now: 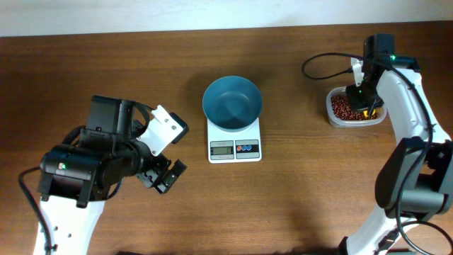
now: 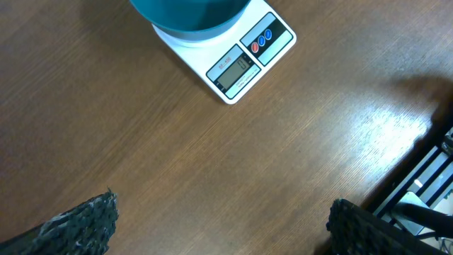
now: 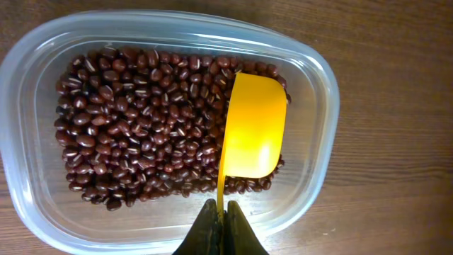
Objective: Scoop item into bowl and weigh 50g on scale
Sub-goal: 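Lower the yellow scoop with the right gripper into the bean tub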
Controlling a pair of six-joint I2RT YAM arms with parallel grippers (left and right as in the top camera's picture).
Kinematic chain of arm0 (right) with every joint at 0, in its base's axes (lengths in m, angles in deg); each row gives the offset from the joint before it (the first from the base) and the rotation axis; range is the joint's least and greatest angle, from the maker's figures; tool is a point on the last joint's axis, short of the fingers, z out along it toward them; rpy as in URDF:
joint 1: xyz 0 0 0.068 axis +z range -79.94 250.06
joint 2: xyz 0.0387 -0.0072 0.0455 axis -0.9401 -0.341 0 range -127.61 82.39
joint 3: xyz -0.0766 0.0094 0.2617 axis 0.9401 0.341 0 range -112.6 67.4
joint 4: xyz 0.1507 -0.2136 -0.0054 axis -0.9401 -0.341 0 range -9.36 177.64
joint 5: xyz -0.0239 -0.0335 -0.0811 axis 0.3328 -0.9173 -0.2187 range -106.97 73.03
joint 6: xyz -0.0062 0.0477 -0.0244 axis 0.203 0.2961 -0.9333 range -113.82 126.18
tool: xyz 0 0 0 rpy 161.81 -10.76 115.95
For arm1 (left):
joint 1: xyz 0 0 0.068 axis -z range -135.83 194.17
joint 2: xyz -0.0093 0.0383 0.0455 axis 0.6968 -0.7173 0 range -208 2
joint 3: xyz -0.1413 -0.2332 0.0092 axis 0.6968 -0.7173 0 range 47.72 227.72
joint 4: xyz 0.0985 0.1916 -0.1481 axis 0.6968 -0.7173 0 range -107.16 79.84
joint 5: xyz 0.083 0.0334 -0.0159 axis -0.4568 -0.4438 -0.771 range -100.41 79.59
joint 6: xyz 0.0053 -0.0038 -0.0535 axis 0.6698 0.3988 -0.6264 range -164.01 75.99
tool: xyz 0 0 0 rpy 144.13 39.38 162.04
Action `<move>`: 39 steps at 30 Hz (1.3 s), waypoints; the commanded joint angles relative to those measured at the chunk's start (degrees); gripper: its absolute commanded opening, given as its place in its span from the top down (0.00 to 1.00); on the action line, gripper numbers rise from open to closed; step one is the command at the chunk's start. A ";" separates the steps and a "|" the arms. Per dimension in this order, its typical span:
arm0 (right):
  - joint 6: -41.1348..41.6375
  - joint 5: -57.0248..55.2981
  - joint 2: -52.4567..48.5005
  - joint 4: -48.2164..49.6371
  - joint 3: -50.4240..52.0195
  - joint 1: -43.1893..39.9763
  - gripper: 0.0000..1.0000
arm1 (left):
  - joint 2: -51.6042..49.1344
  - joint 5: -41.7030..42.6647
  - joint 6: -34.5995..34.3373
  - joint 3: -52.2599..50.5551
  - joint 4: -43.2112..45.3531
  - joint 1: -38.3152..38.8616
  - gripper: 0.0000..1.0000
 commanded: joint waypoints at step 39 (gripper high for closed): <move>5.64 36.94 -2.34 -7.56 -0.37 -13.35 0.96 | 0.35 0.83 0.90 0.85 0.11 -0.26 0.01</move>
